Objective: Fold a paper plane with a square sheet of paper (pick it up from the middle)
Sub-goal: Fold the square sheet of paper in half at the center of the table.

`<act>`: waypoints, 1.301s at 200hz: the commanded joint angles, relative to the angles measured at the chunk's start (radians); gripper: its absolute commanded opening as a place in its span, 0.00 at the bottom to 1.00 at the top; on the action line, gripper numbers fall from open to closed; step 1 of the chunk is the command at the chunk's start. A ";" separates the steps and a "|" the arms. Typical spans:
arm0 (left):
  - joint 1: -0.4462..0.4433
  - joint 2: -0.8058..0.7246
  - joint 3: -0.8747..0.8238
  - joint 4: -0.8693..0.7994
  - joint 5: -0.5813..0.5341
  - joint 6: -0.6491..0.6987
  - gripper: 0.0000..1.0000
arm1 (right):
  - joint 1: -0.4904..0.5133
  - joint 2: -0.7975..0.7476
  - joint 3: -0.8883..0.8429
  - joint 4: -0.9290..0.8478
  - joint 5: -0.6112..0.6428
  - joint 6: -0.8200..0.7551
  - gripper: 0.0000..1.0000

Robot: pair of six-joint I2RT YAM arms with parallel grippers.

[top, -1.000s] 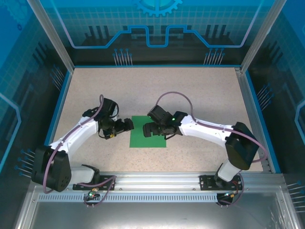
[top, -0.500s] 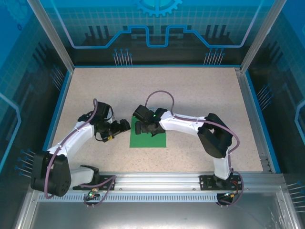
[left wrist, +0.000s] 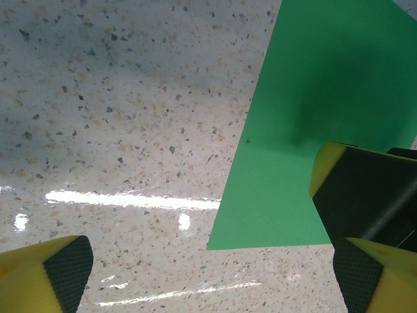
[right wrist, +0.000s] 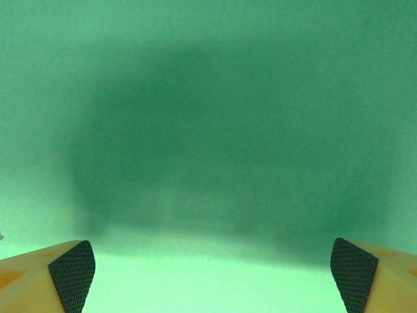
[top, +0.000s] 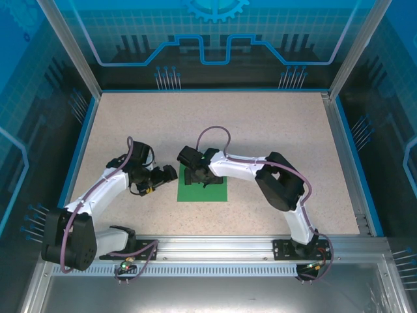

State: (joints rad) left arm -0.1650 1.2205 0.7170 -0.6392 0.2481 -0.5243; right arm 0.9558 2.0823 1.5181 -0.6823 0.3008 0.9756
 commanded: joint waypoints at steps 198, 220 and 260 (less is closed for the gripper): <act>0.010 0.003 -0.030 0.039 0.036 -0.013 0.99 | 0.022 0.134 0.103 -0.114 0.112 0.049 0.68; 0.012 0.002 -0.030 0.038 0.037 -0.013 0.99 | 0.024 0.092 0.071 -0.063 0.124 0.041 0.56; 0.010 -0.001 -0.030 0.035 0.036 -0.013 0.99 | 0.028 0.031 0.036 -0.006 0.143 0.021 0.43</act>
State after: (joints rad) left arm -0.1650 1.2274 0.7036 -0.5964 0.2600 -0.5247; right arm 0.9642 2.1662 1.5963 -0.7097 0.4076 1.0069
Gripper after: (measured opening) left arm 0.987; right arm 0.466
